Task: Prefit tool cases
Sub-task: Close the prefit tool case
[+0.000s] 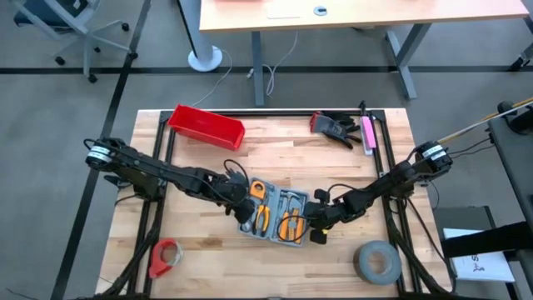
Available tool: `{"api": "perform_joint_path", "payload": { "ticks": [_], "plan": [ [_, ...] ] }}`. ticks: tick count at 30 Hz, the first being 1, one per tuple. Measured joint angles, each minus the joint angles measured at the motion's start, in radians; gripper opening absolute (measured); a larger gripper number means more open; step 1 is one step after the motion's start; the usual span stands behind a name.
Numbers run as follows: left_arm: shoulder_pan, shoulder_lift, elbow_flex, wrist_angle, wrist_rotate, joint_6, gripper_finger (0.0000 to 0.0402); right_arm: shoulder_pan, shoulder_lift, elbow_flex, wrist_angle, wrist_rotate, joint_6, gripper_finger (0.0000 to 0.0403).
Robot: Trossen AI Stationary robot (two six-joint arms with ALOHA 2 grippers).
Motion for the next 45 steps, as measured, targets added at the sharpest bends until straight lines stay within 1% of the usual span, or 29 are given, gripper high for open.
{"api": "perform_joint_path", "payload": {
  "ticks": [8,19,28,31,34,40,45],
  "plan": [
    [0.0,0.0,0.037,0.006,0.0,0.012,0.003,0.0,0.0,0.0,0.012,0.0,0.0,0.0062],
    [0.0,0.0,0.056,0.032,0.001,0.018,0.003,0.0,0.0,0.0,0.031,0.001,-0.001,0.0072],
    [-0.001,0.024,0.058,0.058,0.017,0.019,0.003,-0.003,0.006,0.0,0.035,-0.001,-0.008,0.0057],
    [-0.001,0.029,0.058,0.066,0.021,0.019,0.003,-0.004,0.006,0.0,0.035,-0.003,-0.009,0.006],
    [-0.001,0.03,0.058,0.108,0.027,0.027,0.003,-0.005,0.006,0.0,0.037,-0.003,-0.013,0.0066],
    [-0.002,0.064,0.123,0.085,0.037,0.064,0.003,-0.011,0.006,0.0,0.056,0.0,-0.017,0.0064],
    [-0.004,0.139,0.209,0.057,0.038,0.115,0.003,-0.012,0.006,0.0,0.063,0.004,-0.019,0.0056]
  ]
}}
